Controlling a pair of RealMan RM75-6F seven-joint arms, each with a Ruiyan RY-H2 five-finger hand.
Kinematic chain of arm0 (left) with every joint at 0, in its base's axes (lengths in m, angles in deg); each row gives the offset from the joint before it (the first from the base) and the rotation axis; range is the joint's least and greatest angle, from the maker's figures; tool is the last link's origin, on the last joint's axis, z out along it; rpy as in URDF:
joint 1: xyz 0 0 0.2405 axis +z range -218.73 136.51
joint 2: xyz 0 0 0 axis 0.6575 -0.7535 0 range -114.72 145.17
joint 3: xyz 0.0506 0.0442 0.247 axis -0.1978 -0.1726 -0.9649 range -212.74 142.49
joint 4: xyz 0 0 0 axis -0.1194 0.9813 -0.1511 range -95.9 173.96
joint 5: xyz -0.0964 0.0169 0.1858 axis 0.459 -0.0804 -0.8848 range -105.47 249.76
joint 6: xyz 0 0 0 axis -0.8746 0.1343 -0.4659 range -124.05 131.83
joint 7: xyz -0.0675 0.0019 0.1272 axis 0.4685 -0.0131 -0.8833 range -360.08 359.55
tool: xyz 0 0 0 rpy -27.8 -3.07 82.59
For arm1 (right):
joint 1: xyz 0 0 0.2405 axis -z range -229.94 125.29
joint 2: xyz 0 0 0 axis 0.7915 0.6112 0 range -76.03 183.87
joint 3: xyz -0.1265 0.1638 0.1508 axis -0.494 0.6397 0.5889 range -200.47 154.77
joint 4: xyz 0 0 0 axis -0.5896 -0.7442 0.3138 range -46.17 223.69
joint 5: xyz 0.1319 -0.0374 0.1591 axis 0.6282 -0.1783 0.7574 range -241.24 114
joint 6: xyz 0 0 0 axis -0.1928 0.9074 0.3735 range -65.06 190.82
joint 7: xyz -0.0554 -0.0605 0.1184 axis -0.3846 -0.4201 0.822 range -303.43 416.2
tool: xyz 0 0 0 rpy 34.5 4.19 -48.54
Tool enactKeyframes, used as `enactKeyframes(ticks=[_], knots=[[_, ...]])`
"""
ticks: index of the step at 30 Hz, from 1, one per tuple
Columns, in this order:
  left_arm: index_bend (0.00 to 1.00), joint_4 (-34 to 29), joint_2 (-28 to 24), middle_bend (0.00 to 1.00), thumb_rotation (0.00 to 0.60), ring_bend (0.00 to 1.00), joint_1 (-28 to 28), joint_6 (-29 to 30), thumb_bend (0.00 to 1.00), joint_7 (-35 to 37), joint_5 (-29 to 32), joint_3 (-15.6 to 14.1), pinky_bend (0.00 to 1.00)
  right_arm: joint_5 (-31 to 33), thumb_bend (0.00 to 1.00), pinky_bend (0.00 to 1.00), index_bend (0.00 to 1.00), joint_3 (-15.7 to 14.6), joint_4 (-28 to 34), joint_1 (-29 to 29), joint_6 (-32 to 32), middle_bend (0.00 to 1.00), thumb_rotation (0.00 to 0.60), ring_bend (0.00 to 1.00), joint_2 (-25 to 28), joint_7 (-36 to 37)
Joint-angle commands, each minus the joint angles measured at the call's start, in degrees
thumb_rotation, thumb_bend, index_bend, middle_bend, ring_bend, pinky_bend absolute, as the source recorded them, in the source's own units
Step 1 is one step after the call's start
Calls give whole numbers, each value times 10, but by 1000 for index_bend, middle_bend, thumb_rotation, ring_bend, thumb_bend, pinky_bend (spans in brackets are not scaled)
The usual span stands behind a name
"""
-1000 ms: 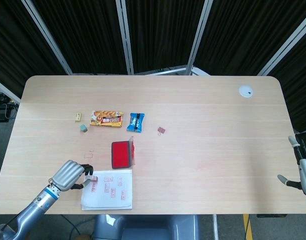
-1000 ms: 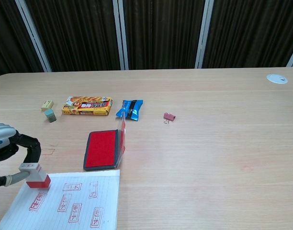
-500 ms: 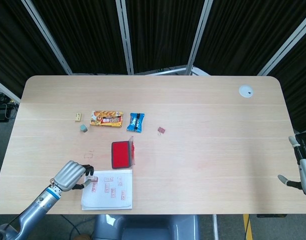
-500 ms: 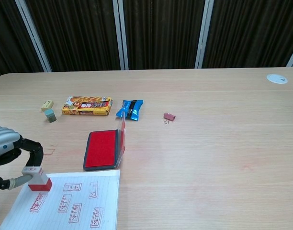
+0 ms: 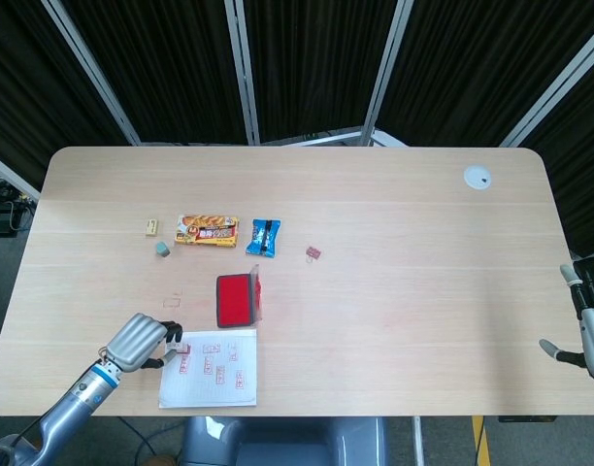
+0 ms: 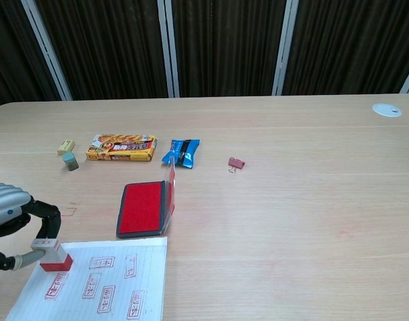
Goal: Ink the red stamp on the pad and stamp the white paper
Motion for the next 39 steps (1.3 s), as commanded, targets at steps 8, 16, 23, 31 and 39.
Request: enactKeyframes(ticks=[8,16,23,31,39], knots=[[588,13,7,561,600,853,1,-5,410,0,1,-2,899,0,0,0,0,0,-1,0,-1,0,600,0,0,1],[588,20,11,561,600,852,2,-8,410,-2,2,-3,899,0,0,0,0,0,-1,0,0,0,600,0,0,1],[588,27,14,561,600,852,2,-11,410,-2,4,-3,898,0,0,0,0,0,-2,0,-1,0,600,0,-1,1],[587,28,14,561,600,851,3,-11,410,-1,5,-3,896,1,0,0,0,0,-3,0,-1,0,600,0,-1,0],[587,26,13,561,600,851,3,-8,411,4,6,-1,895,0,0,0,0,0,-3,-1,-1,0,600,0,-2,-1]])
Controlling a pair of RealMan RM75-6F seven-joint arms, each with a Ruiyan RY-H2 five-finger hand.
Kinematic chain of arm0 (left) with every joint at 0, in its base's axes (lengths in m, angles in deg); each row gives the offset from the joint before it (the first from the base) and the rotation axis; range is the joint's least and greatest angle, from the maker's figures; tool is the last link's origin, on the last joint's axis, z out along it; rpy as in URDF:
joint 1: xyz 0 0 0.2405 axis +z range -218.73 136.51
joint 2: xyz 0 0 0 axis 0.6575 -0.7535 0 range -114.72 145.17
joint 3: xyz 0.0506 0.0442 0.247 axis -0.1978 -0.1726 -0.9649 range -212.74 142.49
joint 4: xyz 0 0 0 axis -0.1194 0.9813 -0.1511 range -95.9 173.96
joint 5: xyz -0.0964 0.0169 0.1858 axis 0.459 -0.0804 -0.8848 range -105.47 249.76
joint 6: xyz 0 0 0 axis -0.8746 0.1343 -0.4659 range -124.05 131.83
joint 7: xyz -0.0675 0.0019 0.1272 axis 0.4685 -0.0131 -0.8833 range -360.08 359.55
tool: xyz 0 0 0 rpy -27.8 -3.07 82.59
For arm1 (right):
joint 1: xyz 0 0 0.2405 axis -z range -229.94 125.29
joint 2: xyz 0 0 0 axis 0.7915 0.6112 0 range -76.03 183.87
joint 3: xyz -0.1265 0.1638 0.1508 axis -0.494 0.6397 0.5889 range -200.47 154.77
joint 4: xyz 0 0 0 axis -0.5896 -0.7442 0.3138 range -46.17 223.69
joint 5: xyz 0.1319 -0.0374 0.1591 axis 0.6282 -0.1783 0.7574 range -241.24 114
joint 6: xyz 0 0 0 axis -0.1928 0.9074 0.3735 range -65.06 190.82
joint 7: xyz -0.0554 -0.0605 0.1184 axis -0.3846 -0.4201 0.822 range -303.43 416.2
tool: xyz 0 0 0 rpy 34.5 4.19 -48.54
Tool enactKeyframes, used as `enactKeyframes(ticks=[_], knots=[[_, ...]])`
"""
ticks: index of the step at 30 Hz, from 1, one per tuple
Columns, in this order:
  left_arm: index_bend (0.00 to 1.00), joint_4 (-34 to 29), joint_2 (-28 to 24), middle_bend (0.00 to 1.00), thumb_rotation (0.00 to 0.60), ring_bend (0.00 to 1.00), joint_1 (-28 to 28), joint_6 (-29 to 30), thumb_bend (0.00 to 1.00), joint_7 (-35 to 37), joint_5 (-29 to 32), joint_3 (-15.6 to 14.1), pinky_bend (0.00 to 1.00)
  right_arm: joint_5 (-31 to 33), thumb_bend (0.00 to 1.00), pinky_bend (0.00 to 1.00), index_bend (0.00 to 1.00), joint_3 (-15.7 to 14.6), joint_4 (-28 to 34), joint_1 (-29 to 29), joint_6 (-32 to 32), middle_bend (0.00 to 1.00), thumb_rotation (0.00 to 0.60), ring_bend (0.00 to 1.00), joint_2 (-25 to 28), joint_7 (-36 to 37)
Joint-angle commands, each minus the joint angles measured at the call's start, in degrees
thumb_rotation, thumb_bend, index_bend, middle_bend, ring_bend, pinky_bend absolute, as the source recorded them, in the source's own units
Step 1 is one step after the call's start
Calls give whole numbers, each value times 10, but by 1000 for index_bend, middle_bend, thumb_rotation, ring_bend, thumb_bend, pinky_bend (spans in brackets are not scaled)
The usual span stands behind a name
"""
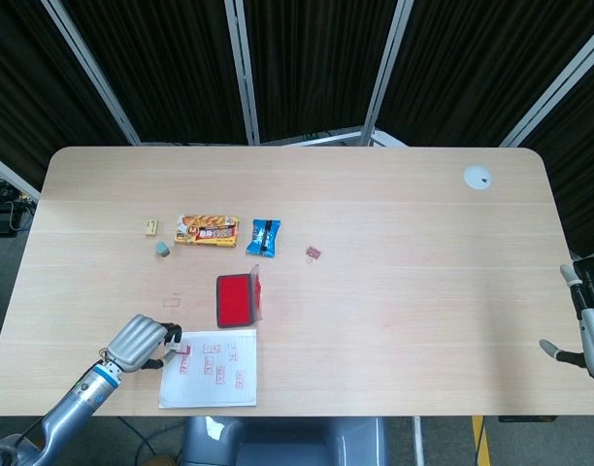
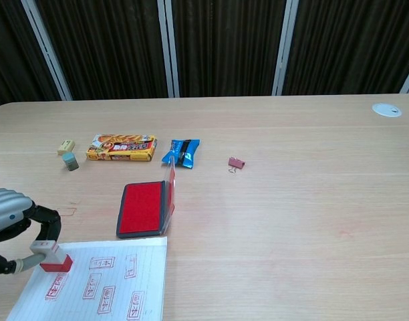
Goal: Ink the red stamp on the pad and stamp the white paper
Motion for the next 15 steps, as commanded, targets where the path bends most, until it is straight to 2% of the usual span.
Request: enactKeyframes(ticks=[1,7,15], knots=[[586,-2,-1,561,600,851,0,1,411,2,1,1,896,0,0,0,0,0,0,0,0,0,600,0,0,0],[585,-20,-13,560,600,850,0,24,410,17,1,13,895,1,0,0,0,0,-1,0,-1,0,600,0,-1,-1],[583,-106,-75,557,600,849,-6,73,405,42,-3,43,894,-2,0,0,0,-1,2,1,1,0,600,0,0,-1]])
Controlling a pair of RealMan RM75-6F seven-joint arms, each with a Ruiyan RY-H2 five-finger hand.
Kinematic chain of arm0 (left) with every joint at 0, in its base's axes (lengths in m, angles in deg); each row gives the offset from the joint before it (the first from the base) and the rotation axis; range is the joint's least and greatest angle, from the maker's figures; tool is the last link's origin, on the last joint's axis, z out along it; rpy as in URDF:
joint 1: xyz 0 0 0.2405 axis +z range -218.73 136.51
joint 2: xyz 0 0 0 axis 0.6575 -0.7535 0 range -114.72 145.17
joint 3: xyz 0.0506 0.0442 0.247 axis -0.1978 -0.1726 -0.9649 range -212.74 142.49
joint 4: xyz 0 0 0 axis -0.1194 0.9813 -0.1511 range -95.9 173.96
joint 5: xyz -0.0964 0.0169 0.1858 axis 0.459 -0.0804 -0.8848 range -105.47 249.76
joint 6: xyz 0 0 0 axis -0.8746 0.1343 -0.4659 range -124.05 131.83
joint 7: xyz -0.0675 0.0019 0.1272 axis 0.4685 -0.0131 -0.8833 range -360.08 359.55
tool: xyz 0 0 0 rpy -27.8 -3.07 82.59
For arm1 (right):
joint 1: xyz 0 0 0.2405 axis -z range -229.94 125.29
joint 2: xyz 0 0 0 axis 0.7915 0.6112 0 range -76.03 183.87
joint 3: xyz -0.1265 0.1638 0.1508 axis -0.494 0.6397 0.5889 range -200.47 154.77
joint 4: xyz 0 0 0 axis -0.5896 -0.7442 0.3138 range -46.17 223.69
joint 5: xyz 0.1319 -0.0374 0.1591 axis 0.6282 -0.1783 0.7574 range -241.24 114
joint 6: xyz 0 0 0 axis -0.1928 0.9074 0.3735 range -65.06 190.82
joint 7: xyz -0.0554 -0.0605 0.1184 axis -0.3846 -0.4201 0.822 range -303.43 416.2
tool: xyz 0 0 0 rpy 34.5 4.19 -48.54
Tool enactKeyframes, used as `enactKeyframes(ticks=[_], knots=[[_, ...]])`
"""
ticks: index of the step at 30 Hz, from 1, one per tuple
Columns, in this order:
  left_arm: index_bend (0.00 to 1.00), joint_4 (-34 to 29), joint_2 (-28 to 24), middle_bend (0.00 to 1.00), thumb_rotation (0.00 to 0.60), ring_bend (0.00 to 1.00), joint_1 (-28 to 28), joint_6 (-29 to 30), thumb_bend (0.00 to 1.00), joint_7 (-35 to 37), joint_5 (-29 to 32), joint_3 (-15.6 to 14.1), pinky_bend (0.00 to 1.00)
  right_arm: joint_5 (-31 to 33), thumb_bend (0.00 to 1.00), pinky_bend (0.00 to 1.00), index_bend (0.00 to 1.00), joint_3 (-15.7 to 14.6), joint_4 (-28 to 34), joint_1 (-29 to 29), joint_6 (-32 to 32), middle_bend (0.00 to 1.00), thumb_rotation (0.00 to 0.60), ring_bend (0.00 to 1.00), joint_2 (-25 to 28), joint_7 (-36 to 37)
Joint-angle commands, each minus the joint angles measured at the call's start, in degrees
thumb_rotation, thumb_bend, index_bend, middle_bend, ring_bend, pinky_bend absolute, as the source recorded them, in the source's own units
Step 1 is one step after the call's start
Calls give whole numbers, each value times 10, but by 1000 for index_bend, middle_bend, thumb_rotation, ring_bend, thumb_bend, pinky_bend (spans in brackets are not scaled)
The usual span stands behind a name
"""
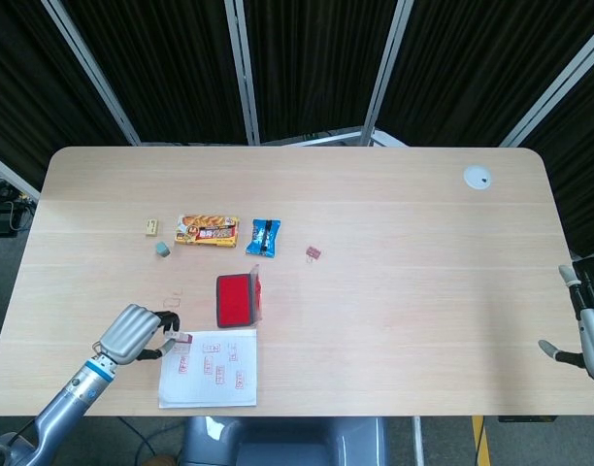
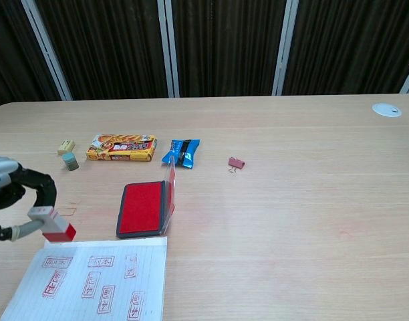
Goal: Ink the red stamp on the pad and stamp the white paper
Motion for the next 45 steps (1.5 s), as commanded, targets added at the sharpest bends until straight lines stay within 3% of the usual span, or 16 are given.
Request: enactKeyframes(ticks=[1,8,17,30,39,45], knots=[[582,-44,-37,556,600,849,-4,26,404,12,1,21,894,-1,0,0,0,0,1,0,1,0,600,0,0,0],[568,-61,-57,549,600,848,-11,9,396,11,46,52,894,-3,0,0,0,-1,3,1,2,0,600,0,1,0],[546,13,-4,529,600,846,-29,-61,393,-13,107,70,894,-1,0,0,0,-2,1,-1,-3,0,600,0,-2,-5],[534,99,69,522,600,844,-42,-104,391,-39,132,74,892,4,0,0,0,-2,-3,-3,-7,0,600,0,-6,-10],[519,126,88,502,600,838,-43,-109,380,-36,134,73,887,6,0,0,0,-1,-6,-3,-8,0,600,0,-5,-8],[433,134,89,392,600,824,-42,-115,363,-29,134,69,877,6,0,0,0,-2,-6,-3,-7,0,600,0,-6,-9]])
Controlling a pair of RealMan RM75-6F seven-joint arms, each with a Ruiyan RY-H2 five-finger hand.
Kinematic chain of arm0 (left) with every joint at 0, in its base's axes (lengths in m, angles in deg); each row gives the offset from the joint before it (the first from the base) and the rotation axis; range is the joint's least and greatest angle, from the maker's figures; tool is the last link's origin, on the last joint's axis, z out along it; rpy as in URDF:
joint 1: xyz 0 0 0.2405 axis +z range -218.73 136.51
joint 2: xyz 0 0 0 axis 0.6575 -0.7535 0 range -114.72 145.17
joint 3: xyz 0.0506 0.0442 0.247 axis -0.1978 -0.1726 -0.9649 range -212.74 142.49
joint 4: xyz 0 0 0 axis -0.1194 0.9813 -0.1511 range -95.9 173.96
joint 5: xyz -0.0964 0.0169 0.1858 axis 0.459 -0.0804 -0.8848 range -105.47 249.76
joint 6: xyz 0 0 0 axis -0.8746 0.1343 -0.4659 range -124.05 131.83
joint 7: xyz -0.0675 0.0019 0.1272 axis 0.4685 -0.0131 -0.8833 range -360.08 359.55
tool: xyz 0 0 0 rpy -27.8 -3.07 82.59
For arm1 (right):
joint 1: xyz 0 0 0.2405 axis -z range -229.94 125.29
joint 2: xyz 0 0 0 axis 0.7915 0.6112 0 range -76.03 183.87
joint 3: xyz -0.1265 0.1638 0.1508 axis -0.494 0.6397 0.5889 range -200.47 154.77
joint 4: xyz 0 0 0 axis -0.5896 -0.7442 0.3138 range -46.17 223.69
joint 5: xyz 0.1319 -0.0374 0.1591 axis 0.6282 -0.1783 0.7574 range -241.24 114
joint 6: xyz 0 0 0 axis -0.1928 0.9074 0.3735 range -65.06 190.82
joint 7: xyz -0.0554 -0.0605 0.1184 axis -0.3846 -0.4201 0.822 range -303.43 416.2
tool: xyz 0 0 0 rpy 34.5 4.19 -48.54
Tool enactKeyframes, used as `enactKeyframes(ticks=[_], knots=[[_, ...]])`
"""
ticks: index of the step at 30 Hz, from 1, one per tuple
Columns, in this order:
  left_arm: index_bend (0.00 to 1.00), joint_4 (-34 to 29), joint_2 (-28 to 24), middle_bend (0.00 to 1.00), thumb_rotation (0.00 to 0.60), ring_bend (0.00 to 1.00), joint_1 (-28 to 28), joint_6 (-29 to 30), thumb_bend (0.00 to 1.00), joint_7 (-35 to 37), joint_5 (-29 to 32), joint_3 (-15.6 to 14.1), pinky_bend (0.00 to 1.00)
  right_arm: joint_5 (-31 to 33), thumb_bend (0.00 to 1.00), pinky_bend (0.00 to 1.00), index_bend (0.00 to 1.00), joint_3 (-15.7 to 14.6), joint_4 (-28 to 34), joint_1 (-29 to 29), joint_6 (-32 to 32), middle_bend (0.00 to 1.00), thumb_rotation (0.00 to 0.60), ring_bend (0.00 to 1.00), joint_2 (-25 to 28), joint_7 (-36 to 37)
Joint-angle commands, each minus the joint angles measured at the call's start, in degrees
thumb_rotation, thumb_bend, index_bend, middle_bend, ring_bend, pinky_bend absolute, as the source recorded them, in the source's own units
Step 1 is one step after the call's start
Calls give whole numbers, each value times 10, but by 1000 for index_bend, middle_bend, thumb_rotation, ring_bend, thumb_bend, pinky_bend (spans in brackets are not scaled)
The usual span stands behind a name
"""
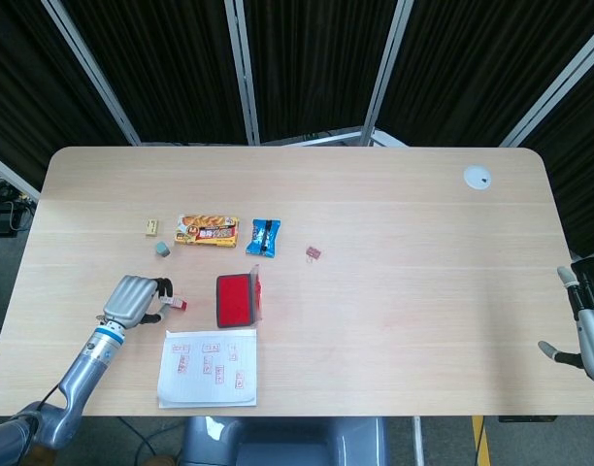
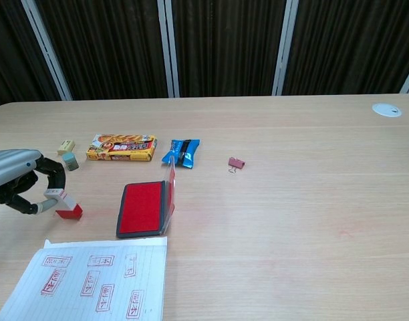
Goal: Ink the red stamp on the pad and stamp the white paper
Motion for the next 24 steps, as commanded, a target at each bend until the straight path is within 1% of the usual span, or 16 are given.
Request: enactKeyframes(ticks=[1,9,12,14,17,22,24], knots=[[419,2,-2,368,600,821,0,-3,356,1,0,-2,875,0,0,0,0,0,0,0,-1,0,600,0,0,0],[388,0,-10,299,600,817,1,-13,306,-7,5,-3,871,1,0,0,0,0,0,0,-1,0,600,0,-1,-1],[337,-2,-14,216,600,814,2,-9,255,-6,4,-3,867,1,0,0,0,0,0,0,-1,0,600,0,-1,-1],[280,-7,-18,135,600,810,4,-3,202,-4,0,-3,864,0,0,0,0,-1,0,0,0,0,600,0,-1,-1],[236,-24,-35,88,600,807,8,11,154,-2,-8,-6,862,-1,0,0,0,-1,1,0,-1,0,600,0,0,1],[207,-56,-62,61,600,796,16,34,131,-2,-19,-8,848,-2,0,0,0,-1,3,0,-1,0,600,0,1,3],[202,-91,-90,60,600,785,25,64,106,-3,-30,-7,839,-4,0,0,0,-1,5,1,1,0,600,0,3,6]])
